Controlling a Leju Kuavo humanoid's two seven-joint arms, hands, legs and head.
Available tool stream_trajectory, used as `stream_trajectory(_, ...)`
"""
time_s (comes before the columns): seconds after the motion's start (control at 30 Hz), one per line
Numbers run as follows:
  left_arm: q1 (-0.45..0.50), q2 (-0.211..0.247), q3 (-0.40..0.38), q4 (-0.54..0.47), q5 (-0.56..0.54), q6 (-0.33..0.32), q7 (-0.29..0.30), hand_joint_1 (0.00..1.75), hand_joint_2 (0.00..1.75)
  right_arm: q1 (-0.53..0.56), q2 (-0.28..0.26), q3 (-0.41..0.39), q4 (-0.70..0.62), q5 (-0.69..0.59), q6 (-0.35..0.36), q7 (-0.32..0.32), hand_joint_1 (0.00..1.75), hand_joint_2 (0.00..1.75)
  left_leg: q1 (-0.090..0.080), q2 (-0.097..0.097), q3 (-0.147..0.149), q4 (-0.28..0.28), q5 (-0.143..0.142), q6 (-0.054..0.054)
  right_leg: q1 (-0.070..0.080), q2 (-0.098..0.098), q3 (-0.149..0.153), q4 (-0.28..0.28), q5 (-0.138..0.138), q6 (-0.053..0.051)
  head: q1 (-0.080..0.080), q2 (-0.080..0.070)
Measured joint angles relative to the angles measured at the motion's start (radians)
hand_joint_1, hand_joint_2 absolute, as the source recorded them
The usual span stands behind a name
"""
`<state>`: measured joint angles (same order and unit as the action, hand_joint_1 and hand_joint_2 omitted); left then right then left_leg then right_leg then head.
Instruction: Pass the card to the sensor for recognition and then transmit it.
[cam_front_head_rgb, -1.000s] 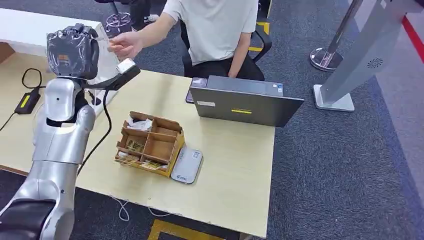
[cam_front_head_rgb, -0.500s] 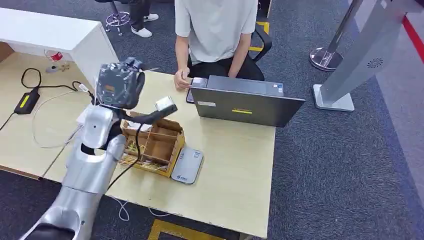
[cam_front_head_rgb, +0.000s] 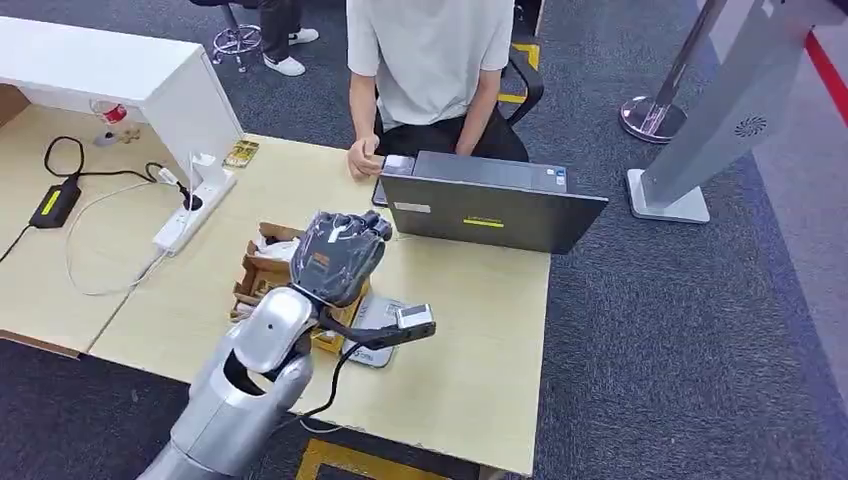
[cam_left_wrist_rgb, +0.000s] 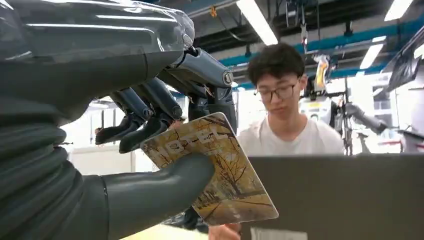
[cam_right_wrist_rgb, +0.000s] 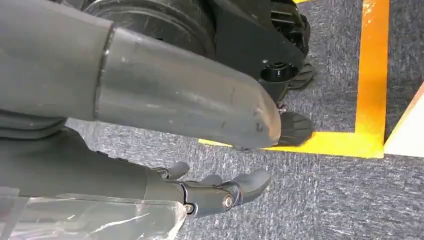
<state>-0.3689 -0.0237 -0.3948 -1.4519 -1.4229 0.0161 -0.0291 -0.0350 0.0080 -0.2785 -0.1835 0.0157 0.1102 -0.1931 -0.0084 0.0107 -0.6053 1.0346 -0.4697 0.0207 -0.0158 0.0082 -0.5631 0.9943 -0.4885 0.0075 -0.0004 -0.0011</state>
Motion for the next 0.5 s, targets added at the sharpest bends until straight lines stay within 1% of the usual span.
stream_trajectory(0.1, 0.005, 0.001, -0.001, 0.013, -0.01, -0.006, 0.036, 1.75, 1.75, 0.001, 0.0, -0.005, 0.0, -0.002, 0.0, 0.005, 0.0, 0.0, 0.0, 0.0, 0.0, 0.0, 0.0, 0.0, 0.0, 0.0, 0.0, 0.0, 0.0, 0.0, 0.0, 0.0)
stream_trajectory(0.17, 0.011, 0.002, -0.001, 0.02, -0.013, -0.008, 0.05, 1.75, 1.75, 0.002, 0.0, -0.01, 0.0, -0.002, 0.0, 0.007, 0.0, 0.0, 0.0, 0.0, 0.0, 0.0, 0.0, 0.0, 0.0, 0.0, 0.0, 0.0, 0.0, 0.0, 0.0, 0.0)
stream_trajectory(0.27, 0.019, 0.005, -0.001, 0.041, -0.011, -0.028, 0.067, 1.75, 1.75, 0.002, 0.0, -0.015, 0.0, 0.0, 0.002, 0.008, 0.0, 0.0, 0.0, 0.0, 0.0, 0.0, 0.0, 0.0, 0.0, 0.0, 0.0, 0.0, 0.0, 0.0, 0.0, 0.0)
stream_trajectory(0.5, 0.034, 0.018, -0.001, 0.101, 0.002, -0.036, 0.066, 1.75, 1.75, 0.002, 0.0, -0.017, 0.0, 0.006, 0.005, 0.003, 0.0, 0.0, 0.0, 0.0, 0.0, 0.0, 0.0, 0.0, 0.0, 0.0, 0.0, 0.0, 0.0, 0.0, 0.0, 0.0)
